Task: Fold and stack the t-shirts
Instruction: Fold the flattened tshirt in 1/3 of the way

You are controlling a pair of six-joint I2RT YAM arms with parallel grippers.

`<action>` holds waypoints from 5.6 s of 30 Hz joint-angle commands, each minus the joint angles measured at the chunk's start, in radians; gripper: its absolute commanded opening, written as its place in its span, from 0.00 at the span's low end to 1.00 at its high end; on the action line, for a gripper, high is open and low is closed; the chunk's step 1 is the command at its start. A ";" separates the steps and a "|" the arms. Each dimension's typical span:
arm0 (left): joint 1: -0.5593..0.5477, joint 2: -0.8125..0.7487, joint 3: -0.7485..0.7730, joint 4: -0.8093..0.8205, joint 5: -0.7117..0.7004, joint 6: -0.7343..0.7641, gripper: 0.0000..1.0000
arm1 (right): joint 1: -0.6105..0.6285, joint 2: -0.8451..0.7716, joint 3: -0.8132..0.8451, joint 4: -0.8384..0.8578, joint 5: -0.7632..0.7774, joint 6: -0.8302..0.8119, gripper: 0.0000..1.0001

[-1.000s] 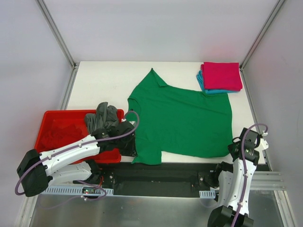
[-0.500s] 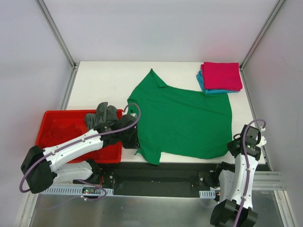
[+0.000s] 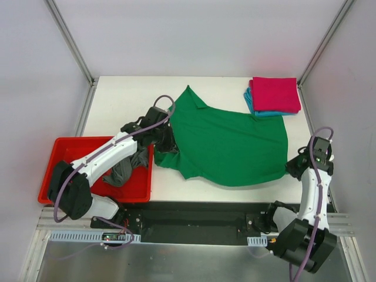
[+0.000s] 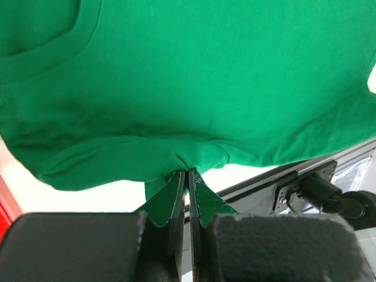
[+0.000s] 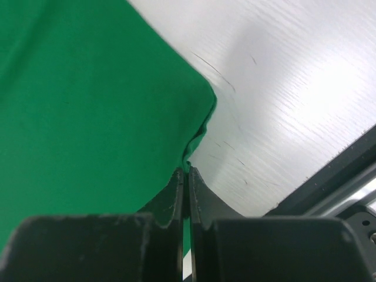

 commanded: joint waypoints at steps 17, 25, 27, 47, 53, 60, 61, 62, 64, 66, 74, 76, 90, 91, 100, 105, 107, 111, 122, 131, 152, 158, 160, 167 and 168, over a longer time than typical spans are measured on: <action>0.191 0.296 0.336 0.005 0.048 0.139 0.00 | 0.049 0.410 0.246 0.202 -0.095 -0.035 0.01; 0.224 0.443 0.444 -0.012 0.060 0.170 0.00 | 0.061 0.549 0.300 0.251 -0.054 -0.009 0.01; 0.232 0.479 0.465 -0.023 0.048 0.172 0.00 | 0.061 0.585 0.317 0.265 -0.054 -0.002 0.01; 0.289 0.690 0.686 -0.108 0.049 0.219 0.38 | 0.066 0.852 0.552 0.291 0.012 -0.021 0.32; 0.278 0.589 0.674 -0.119 0.086 0.208 0.99 | 0.075 0.724 0.572 0.210 0.064 -0.112 0.79; 0.185 0.476 0.501 -0.093 0.103 0.193 0.99 | 0.167 0.529 0.371 0.210 -0.089 -0.189 0.96; 0.178 0.465 0.463 -0.073 0.109 0.188 0.99 | 0.188 0.515 0.333 0.227 -0.124 -0.187 0.96; 0.175 0.456 0.432 -0.053 0.121 0.178 0.99 | 0.210 0.510 0.299 0.239 -0.164 -0.195 0.96; 0.175 0.450 0.360 -0.012 0.152 0.159 0.99 | 0.257 0.521 0.260 0.270 -0.190 -0.195 0.96; 0.175 0.468 0.324 0.011 0.173 0.150 0.99 | 0.289 0.573 0.266 0.299 -0.204 -0.212 0.96; 0.178 0.535 0.304 0.014 0.140 0.159 0.99 | 0.294 0.852 0.502 0.345 -0.112 -0.210 0.96; 0.186 0.539 0.298 0.016 0.134 0.161 0.99 | 0.277 0.930 0.588 0.333 -0.117 -0.213 0.96; 0.200 0.558 0.278 0.025 0.127 0.142 0.99 | 0.283 0.767 0.466 0.283 -0.134 -0.255 0.96; 0.200 0.563 0.275 0.026 0.126 0.141 0.99 | 0.291 0.750 0.429 0.300 -0.149 -0.252 0.96; 0.186 0.537 0.170 0.033 0.129 0.113 0.99 | 0.256 0.774 0.291 0.281 -0.204 -0.190 0.96; 0.117 0.431 0.026 0.037 0.086 0.072 0.99 | 0.153 0.630 0.143 0.268 -0.230 -0.173 0.96; 0.083 0.381 -0.028 0.039 0.063 0.040 0.99 | 0.107 0.566 0.084 0.247 -0.232 -0.174 0.96; 0.004 0.296 -0.119 0.039 0.029 -0.020 0.99 | 0.027 0.454 -0.014 0.245 -0.276 -0.160 0.96; -0.184 0.072 -0.297 0.036 -0.027 -0.172 0.99 | -0.048 0.178 -0.083 0.172 -0.220 -0.203 0.96; -0.225 0.040 -0.150 0.039 -0.020 -0.149 0.99 | 0.105 -0.051 -0.091 0.187 -0.395 -0.230 0.96; -0.247 0.291 -0.027 0.135 0.003 -0.193 0.99 | 0.306 0.056 -0.306 0.474 -0.298 -0.101 0.96; -0.245 0.364 0.051 0.152 -0.032 -0.175 0.99 | 0.306 0.067 -0.315 0.477 -0.284 -0.100 0.96; -0.234 0.385 0.082 0.152 -0.037 -0.164 0.99 | 0.306 0.064 -0.319 0.481 -0.295 -0.098 0.96; -0.196 0.460 0.227 0.154 -0.098 -0.108 0.99 | 0.306 0.070 -0.319 0.478 -0.304 -0.101 0.96; -0.181 0.480 0.261 0.152 -0.106 -0.100 0.99 | 0.308 0.069 -0.319 0.475 -0.304 -0.101 0.96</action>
